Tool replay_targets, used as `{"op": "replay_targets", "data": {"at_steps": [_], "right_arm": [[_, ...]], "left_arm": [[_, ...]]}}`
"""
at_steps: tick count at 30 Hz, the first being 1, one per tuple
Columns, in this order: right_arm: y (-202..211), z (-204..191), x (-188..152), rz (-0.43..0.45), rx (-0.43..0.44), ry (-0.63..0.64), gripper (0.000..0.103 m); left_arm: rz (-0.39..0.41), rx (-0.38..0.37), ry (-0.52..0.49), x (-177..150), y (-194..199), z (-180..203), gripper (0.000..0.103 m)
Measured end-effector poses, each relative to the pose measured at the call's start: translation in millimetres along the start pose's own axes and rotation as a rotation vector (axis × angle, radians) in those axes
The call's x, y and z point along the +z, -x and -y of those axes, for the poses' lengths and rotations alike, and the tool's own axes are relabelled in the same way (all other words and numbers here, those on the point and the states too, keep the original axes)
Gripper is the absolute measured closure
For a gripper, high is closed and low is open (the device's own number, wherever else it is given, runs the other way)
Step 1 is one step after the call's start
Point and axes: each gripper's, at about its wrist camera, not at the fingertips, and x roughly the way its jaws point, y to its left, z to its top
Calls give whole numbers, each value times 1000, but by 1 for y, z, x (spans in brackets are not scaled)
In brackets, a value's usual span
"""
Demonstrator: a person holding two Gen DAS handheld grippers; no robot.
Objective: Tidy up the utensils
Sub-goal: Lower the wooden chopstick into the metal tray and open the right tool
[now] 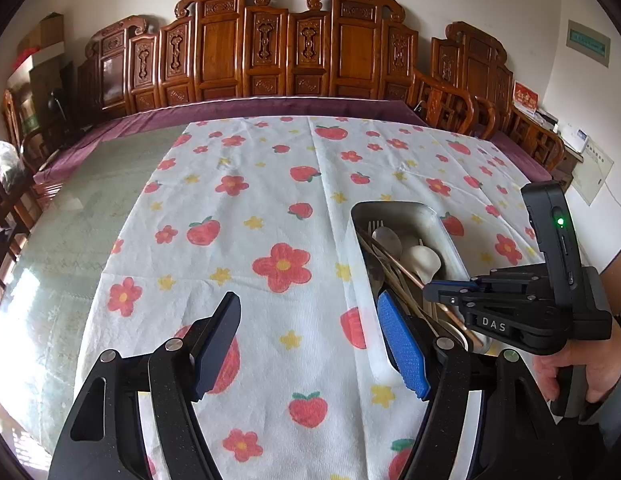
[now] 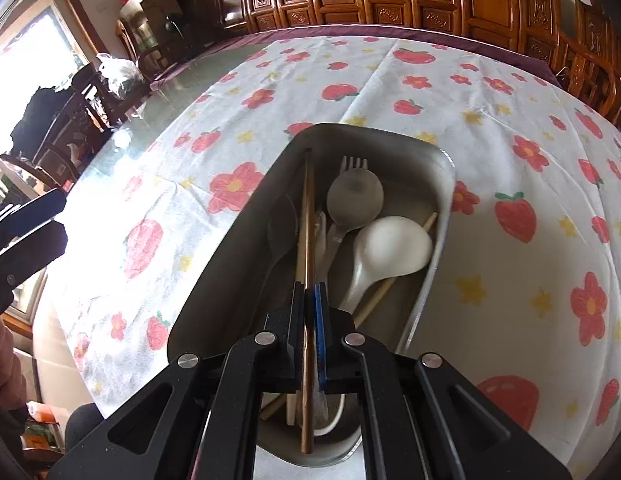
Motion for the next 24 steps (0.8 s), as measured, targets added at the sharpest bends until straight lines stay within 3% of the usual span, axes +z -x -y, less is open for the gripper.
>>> {"op": "replay_targets", "data": {"at_steps": [12, 21, 24], "right_arm": [[15, -2, -6, 52, 11, 44, 95], [68, -8, -21, 142, 1, 85, 95], [90, -6, -31, 172, -7, 82, 95]], "left_arm": [[1, -3, -3, 1, 2, 5, 35], [14, -3, -16, 3, 18, 25, 34], [26, 4, -18, 4, 27, 34, 27]]}}
